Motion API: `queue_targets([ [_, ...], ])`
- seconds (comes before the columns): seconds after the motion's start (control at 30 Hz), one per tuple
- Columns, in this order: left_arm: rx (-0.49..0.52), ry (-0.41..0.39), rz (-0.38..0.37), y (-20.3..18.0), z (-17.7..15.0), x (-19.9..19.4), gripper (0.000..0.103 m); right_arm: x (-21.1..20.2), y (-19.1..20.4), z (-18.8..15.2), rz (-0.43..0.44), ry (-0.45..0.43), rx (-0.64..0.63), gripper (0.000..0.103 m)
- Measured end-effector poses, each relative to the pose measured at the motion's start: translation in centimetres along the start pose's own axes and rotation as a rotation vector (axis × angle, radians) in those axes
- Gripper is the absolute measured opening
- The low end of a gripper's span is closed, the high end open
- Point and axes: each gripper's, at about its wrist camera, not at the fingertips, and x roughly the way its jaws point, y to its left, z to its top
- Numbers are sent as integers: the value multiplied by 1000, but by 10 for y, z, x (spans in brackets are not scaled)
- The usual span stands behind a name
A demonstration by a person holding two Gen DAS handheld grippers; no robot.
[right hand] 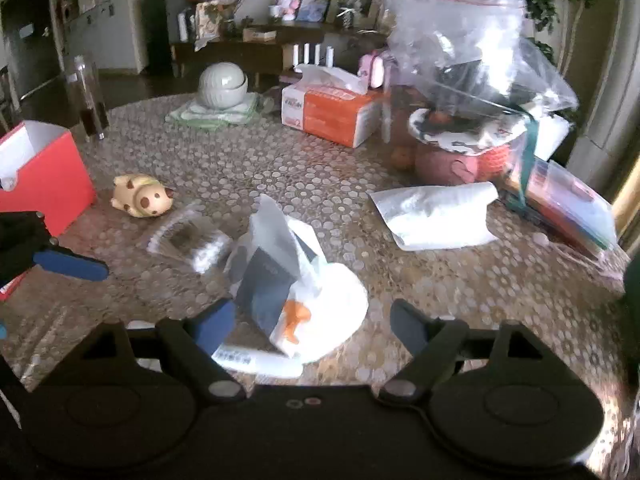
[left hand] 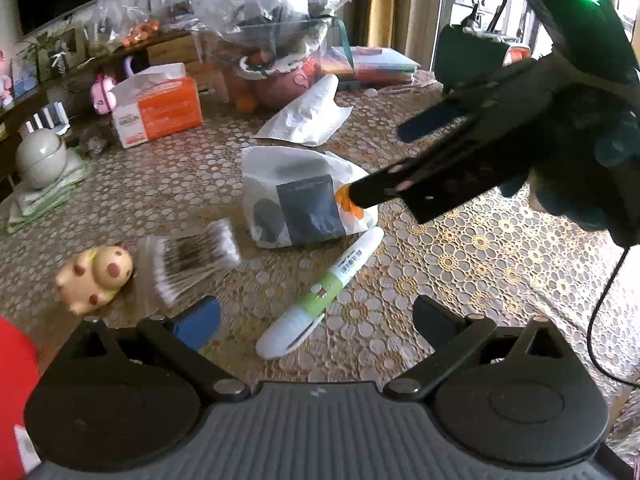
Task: Organize objects
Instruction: 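Grasp the white-green tube with the left tool while the right tool grasps the plastic bag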
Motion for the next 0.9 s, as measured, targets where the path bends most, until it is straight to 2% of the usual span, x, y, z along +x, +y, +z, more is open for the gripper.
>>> queue_targets([
  [0.2, 46, 21, -21, 2, 6, 27, 103, 35, -2, 9, 55, 68, -57, 85],
  [0.6, 79, 39, -45, 10, 8, 59, 101, 67, -2, 13, 100, 92, -57, 85],
  [0.67, 85, 39, -52, 10, 8, 60, 93, 70, -2, 13, 98, 92, -56, 85],
  [0.73, 88, 46, -59, 10, 8, 63, 79, 72, -2, 13, 92, 90, -53, 85],
  [0.9, 95, 42, -74, 6, 8, 64, 72, 76, 1, 11, 82, 83, -18, 85],
])
